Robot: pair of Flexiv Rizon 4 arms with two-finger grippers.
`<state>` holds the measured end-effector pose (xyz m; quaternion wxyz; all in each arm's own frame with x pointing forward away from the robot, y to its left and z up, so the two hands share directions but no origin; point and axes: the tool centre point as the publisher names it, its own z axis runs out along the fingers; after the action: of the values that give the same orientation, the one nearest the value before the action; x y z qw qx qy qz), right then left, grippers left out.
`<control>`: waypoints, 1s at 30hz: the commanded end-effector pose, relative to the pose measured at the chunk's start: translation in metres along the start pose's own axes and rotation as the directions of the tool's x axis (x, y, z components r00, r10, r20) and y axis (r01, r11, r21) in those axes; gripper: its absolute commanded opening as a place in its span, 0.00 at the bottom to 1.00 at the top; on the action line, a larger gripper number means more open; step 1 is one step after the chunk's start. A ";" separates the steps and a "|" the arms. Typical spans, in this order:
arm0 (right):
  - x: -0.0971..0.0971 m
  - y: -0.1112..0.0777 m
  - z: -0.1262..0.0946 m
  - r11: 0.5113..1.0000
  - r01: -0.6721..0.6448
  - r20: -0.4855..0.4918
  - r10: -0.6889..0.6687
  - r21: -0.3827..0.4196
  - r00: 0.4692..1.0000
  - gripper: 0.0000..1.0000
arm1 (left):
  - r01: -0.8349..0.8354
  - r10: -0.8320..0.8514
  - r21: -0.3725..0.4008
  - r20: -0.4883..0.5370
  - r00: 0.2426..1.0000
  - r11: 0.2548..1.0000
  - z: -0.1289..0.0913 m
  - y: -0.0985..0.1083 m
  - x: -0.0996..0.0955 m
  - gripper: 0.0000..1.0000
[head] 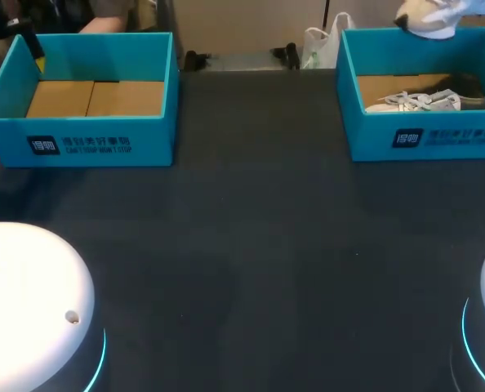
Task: Take the shoe out of the shoebox, open the shoe tongue, remove and reinsert the insole, then place the shoe into the shoebox
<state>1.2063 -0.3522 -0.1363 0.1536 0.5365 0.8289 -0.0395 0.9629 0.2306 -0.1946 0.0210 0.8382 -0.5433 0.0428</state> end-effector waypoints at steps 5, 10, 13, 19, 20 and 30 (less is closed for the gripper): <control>0.001 -0.003 -0.002 1.000 0.002 0.002 -0.002 -0.005 1.000 0.00 | 0.001 -0.001 0.002 0.002 1.000 1.000 -0.001 0.001 0.000 1.00; 0.011 -0.014 -0.006 0.982 -0.182 0.031 0.181 0.049 0.983 0.00 | 0.001 -0.001 0.002 0.002 1.000 1.000 -0.001 0.001 0.000 1.00; 0.015 -0.026 -0.010 0.962 -0.269 -0.003 0.269 0.052 0.963 0.00 | 0.001 -0.001 0.002 0.002 1.000 1.000 -0.001 0.001 0.000 1.00; 0.021 -0.048 -0.006 0.910 -0.407 0.043 0.405 0.078 0.913 0.00 | 0.001 -0.001 0.002 0.002 1.000 1.000 -0.001 0.001 0.000 1.00; 0.021 -0.048 -0.006 0.910 -0.407 0.043 0.405 0.078 0.913 0.00 | 0.001 -0.001 0.002 0.002 1.000 1.000 -0.001 0.001 0.000 1.00; 0.021 -0.048 -0.006 0.910 -0.407 0.043 0.405 0.078 0.913 0.00 | 0.001 -0.001 0.002 0.002 1.000 1.000 -0.001 0.001 0.000 1.00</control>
<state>1.1590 -0.3535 -0.1421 0.1425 0.7026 0.6952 -0.0526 0.9628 0.2305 -0.1944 0.0209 0.8382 -0.5433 0.0429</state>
